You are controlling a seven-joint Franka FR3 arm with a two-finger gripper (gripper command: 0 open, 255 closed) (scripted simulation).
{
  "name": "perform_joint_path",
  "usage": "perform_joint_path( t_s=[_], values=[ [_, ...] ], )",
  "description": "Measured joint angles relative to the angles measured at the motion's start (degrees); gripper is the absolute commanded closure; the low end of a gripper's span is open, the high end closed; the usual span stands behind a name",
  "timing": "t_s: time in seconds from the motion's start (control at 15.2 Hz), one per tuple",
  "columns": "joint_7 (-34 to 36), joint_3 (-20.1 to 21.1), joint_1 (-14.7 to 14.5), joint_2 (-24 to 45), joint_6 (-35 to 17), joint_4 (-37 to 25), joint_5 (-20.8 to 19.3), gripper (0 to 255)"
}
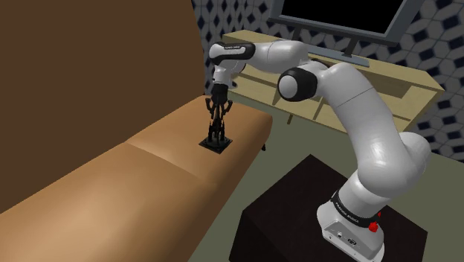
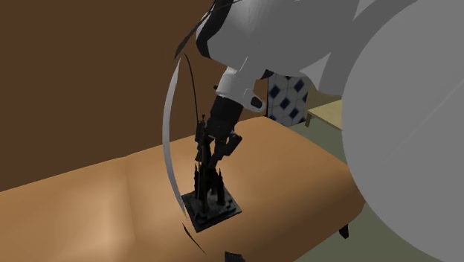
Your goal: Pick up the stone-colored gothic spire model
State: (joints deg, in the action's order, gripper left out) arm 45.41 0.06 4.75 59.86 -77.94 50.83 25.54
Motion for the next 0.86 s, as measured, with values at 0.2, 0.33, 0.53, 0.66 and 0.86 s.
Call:
perform_joint_path(
  t_s=[0.2,0.33,0.53,0.66,0.86],
  values=[
    [0.6,0.1,0.1,-0.9,1.3,-0.5,0.1,255],
    [1.0,0.1,0.2,-1.6,2.2,-0.8,0.1,255],
    [1.8,0.3,0.3,-1.9,3.9,-2.4,0.2,255],
    [2.2,0.3,0.4,-2.9,4.6,-2.2,0.2,255],
    [3.1,0.5,0.5,-3.0,6.5,-4.1,0.4,255]
  ],
)
